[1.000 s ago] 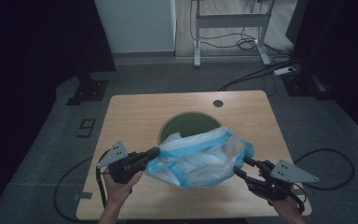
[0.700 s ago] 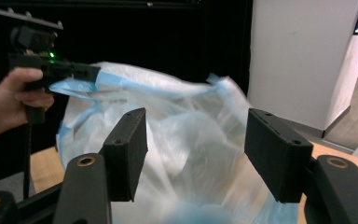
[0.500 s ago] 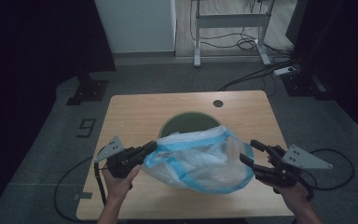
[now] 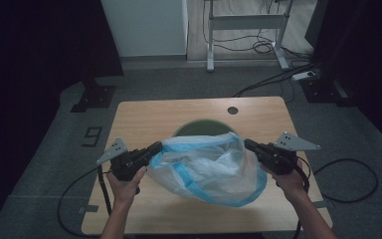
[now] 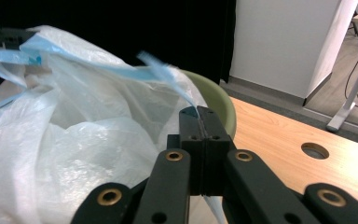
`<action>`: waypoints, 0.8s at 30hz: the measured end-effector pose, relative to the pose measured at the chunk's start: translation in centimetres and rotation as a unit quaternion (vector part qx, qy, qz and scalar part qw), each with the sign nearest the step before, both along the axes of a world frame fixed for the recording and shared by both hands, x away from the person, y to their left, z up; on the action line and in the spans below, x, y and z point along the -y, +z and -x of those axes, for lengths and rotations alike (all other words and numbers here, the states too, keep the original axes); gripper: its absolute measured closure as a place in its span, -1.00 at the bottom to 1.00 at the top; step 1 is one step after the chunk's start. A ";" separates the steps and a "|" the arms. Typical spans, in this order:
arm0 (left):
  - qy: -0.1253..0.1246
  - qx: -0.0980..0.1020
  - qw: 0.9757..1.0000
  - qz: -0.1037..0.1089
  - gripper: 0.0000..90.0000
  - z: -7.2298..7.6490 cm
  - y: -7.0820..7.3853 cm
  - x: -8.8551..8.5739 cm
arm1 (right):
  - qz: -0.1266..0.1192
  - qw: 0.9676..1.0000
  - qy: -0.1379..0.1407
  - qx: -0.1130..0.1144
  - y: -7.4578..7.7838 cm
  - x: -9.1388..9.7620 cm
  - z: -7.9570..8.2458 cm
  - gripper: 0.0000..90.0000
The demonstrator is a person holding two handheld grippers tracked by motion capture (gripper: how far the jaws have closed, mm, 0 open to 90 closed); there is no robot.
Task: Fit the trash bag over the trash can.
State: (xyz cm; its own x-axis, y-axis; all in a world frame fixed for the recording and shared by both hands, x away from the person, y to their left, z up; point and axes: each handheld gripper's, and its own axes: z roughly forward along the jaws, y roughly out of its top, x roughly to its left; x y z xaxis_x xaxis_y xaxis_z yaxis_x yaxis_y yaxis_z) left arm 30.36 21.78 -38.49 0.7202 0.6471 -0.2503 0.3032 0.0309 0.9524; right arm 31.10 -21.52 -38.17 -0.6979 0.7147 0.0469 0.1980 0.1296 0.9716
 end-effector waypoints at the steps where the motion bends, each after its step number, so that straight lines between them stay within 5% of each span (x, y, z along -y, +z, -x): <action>1: 0.004 0.001 1.000 0.000 1.00 -0.2 0.0 -0.1 | 0.000 1.000 -0.004 0.000 0.1 0.0 -0.2 0.98; 16: 0.019 0.001 1.000 -0.014 1.00 -2.1 1.2 0.4 | -0.005 0.999 -0.039 0.022 1.9 -0.4 -2.5 0.98; 24: 0.015 -0.016 1.000 -0.019 1.00 -3.2 0.9 0.4 | 0.004 0.998 -0.054 0.021 1.5 -0.8 -3.4 0.98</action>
State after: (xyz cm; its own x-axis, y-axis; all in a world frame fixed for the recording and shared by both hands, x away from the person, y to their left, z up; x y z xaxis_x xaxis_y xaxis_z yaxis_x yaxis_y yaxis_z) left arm 33.51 21.37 -37.62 0.6924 0.6778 -0.2474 0.3330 0.0041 0.9429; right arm 34.47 -20.72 -36.65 -0.6187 0.7855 0.0132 0.1699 0.1173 0.9785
